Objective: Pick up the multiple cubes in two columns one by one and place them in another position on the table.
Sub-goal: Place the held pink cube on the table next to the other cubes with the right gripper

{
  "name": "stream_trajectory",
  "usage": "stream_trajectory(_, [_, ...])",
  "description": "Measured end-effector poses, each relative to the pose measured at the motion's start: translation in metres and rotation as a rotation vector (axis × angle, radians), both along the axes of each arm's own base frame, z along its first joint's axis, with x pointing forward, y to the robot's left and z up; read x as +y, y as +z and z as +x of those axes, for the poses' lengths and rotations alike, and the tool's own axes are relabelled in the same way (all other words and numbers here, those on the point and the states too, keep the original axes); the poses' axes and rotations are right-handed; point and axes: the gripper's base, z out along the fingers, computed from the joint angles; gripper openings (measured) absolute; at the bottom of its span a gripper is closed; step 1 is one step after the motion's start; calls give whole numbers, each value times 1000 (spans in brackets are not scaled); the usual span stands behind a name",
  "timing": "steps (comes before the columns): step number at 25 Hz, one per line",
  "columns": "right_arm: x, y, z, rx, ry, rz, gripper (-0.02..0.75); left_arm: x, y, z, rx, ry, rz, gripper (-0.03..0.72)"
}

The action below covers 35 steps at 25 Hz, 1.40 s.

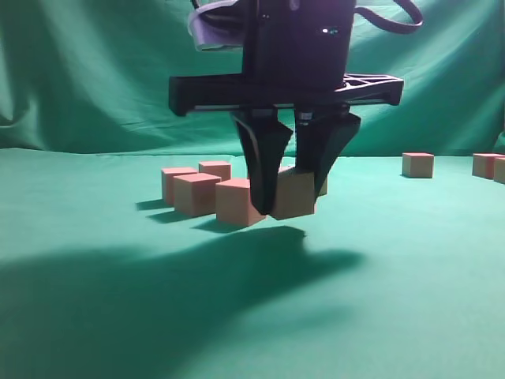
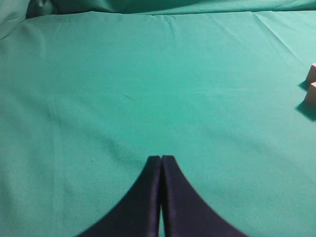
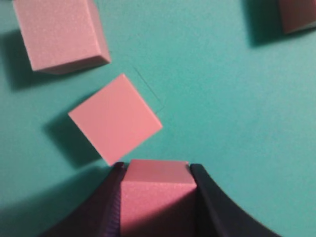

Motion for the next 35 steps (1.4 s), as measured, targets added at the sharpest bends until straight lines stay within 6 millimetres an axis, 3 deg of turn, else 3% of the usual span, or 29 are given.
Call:
stream_trajectory(20, [-2, -10, 3, 16, -8, -22, 266, 0, 0, 0, 0, 0, 0, 0])
stream_trajectory(28, [-2, -9, 2, 29, 9, -20, 599, 0, 0, 0, 0, 0, 0, 0])
stream_trajectory(31, [-5, 6, 0, 7, 14, -9, 588, 0, 0, 0, 0, 0, 0, 0])
stream_trajectory(32, [-7, 16, -1, -13, 16, 3, 629, 0, 0, 0, 0, 0, 0, 0])
stream_trajectory(35, [-17, 56, -6, -104, 33, 39, 614, 0, 0, 0, 0, 0, 0, 0])
